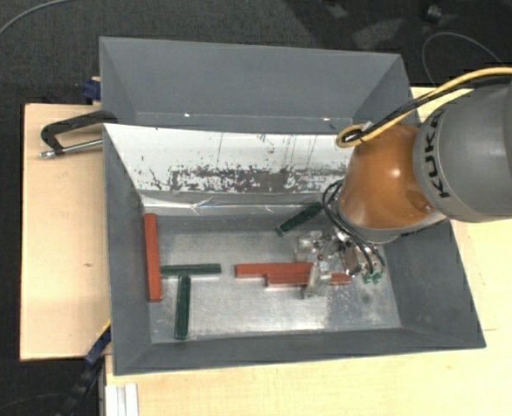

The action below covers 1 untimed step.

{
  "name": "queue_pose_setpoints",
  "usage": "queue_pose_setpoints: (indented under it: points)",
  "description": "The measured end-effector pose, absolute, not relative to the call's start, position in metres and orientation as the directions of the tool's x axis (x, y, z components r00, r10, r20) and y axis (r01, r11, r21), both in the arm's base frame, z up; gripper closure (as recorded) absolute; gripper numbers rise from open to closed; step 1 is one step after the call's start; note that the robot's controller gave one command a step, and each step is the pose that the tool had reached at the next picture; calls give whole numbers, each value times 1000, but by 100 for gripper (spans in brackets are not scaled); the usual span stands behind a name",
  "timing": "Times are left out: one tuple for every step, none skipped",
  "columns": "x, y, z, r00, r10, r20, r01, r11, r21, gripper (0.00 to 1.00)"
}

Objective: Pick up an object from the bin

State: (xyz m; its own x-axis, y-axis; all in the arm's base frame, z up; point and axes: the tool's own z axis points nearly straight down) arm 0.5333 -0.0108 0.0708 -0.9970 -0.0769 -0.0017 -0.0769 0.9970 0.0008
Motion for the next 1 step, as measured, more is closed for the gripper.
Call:
queue_pose_setpoints:
  points:
    - [554, -32, 198, -995, -99, -14, -99, 995, -2, 100]
